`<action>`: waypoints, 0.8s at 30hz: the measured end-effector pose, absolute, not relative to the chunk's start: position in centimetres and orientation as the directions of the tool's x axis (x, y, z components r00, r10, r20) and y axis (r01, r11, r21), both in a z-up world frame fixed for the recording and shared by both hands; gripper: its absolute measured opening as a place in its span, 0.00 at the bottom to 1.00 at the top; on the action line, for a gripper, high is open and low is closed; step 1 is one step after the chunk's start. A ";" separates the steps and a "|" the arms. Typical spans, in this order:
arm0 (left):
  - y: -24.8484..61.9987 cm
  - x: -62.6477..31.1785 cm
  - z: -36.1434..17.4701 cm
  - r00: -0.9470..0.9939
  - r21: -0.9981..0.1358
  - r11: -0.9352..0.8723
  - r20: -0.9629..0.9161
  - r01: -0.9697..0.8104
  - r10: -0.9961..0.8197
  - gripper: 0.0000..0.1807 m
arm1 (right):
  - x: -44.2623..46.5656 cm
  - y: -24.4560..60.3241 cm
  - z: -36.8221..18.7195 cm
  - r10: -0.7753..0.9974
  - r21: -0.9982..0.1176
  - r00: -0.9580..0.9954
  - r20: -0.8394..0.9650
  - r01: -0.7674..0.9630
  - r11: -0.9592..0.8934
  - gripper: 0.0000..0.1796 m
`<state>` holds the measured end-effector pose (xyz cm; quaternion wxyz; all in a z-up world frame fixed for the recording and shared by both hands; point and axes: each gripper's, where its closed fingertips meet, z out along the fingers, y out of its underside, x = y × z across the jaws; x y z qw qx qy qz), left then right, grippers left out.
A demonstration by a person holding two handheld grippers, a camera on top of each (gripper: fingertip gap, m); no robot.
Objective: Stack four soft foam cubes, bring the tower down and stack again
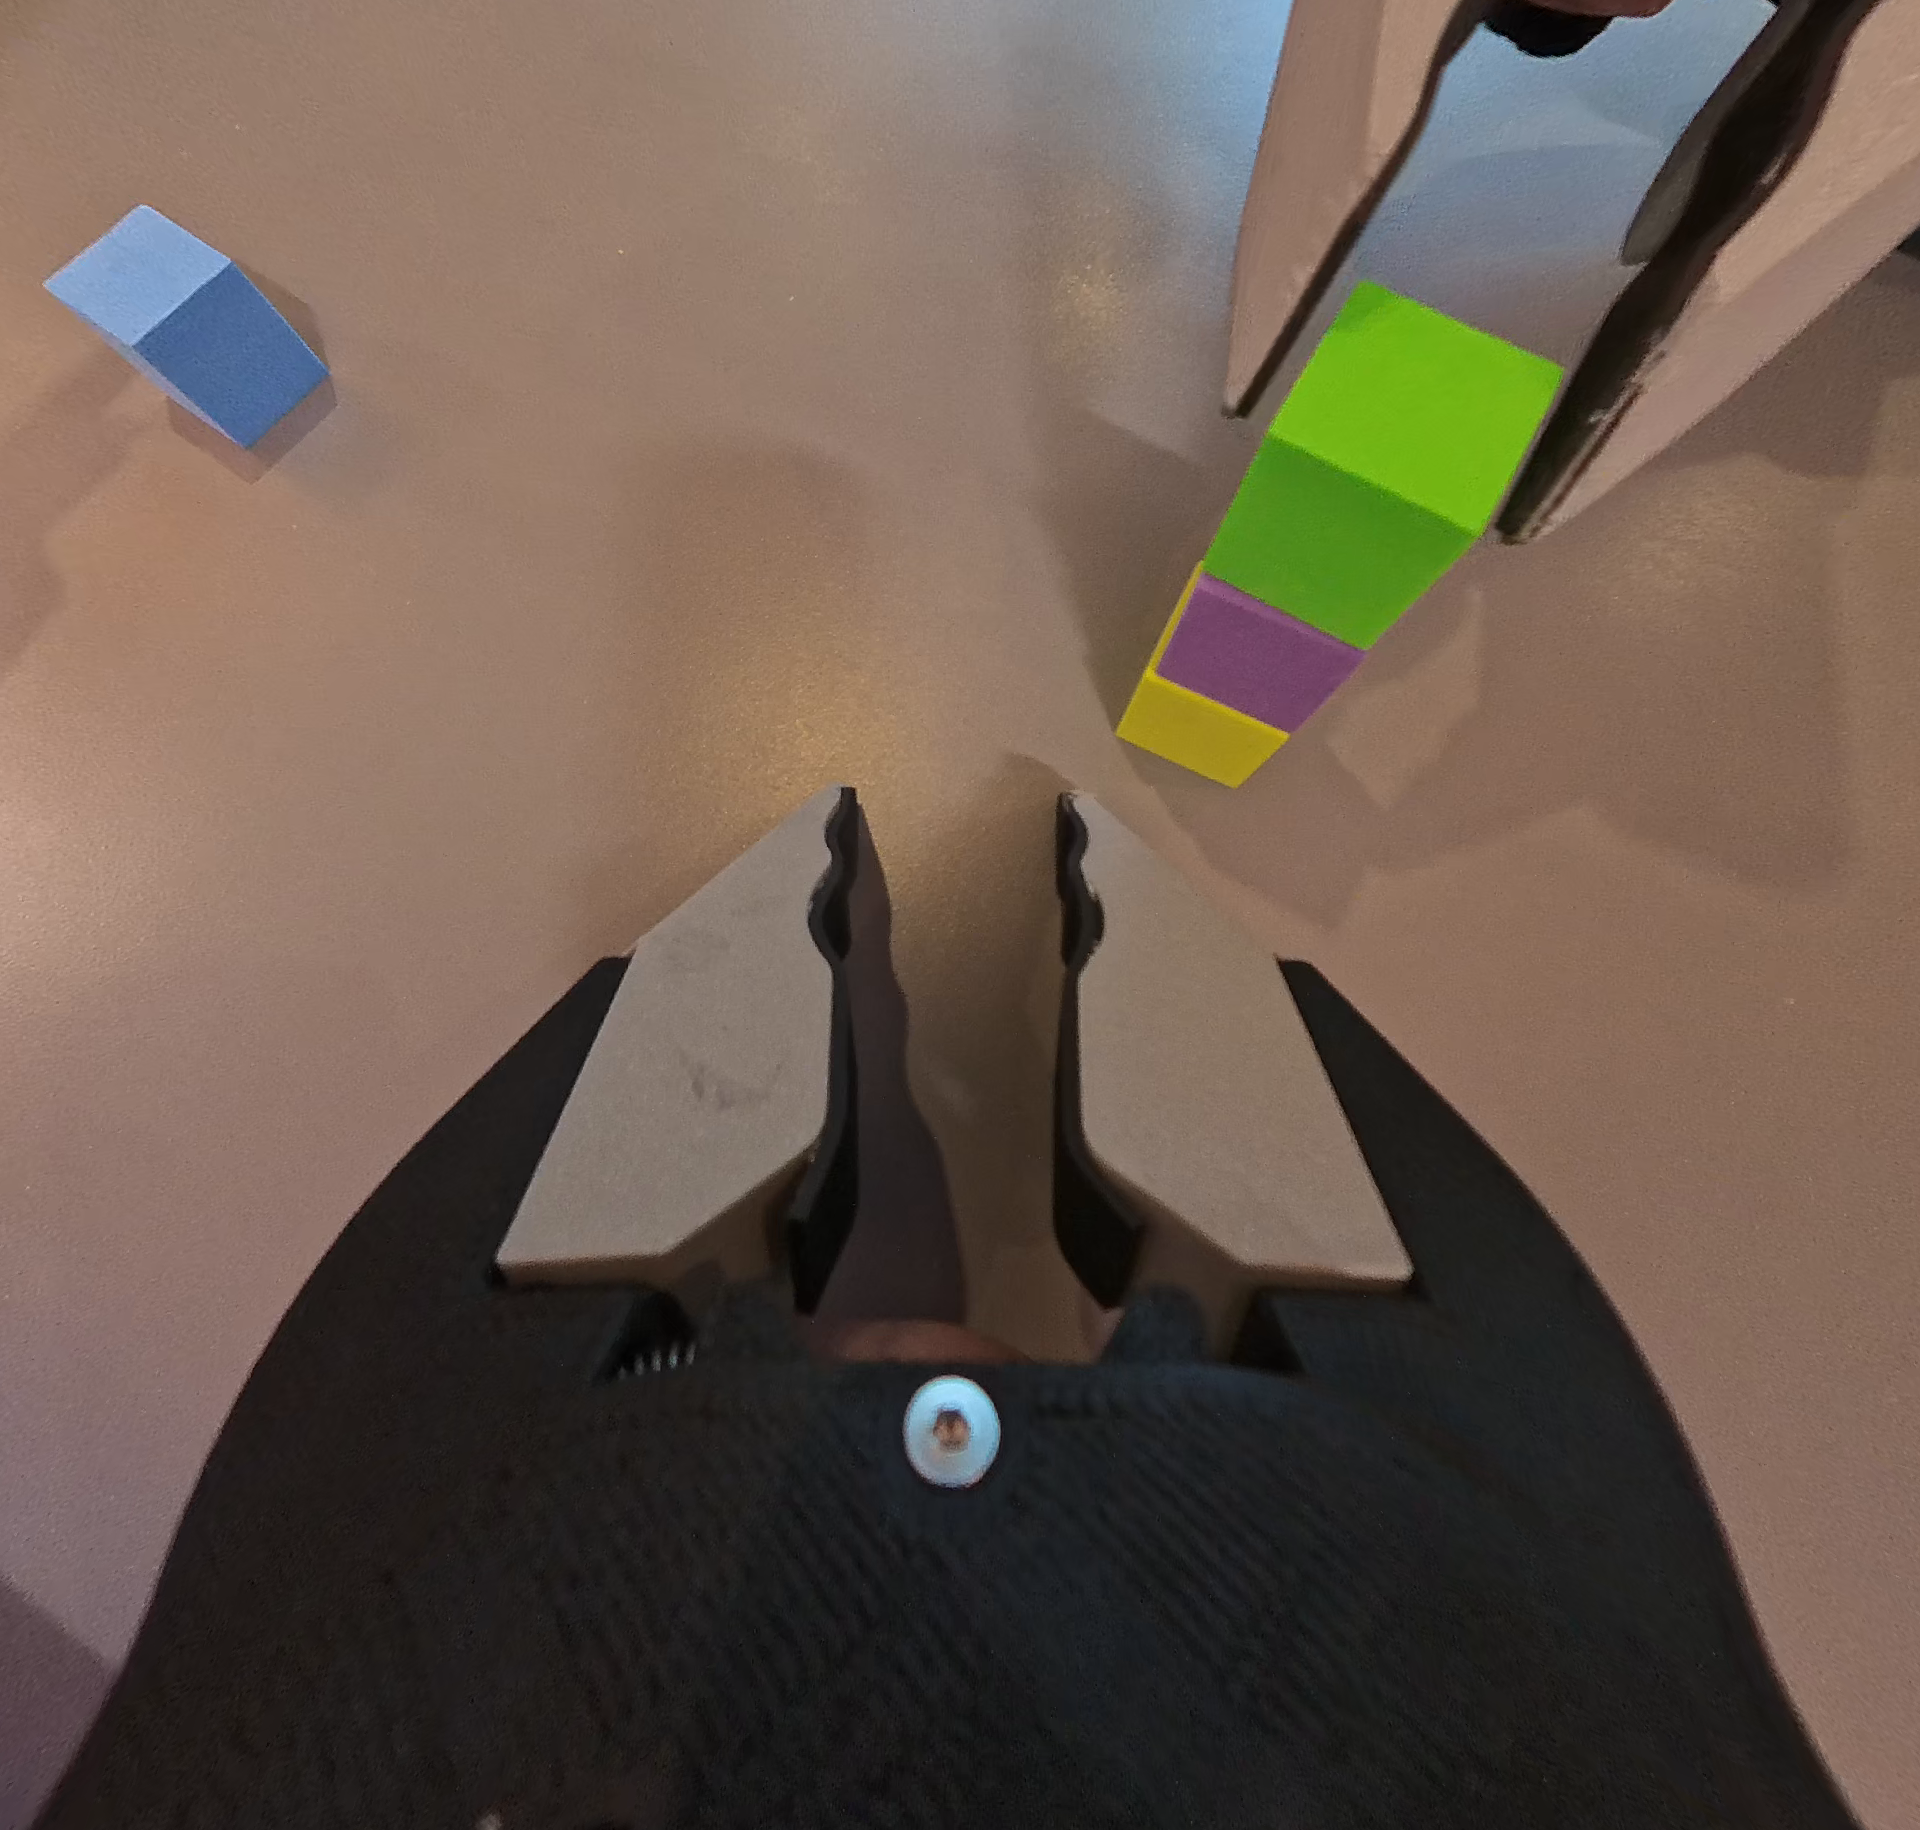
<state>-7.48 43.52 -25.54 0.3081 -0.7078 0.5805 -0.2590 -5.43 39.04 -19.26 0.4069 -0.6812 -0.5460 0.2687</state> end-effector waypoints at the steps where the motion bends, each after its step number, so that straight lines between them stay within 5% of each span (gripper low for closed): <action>1: 43.5 -7.5 -25.5 0.192 -0.737 -0.136 0.009 -0.662 -0.981 0.20 | -5.4 39.0 -19.2 0.963 -0.850 0.261 0.073 0.522 -0.077 0.18; 24: 43.5 -7.4 -25.5 0.192 -0.737 -0.136 0.009 -0.662 -0.981 0.20 | -5.7 39.3 -19.4 0.963 -0.856 0.260 0.071 0.511 -0.075 0.14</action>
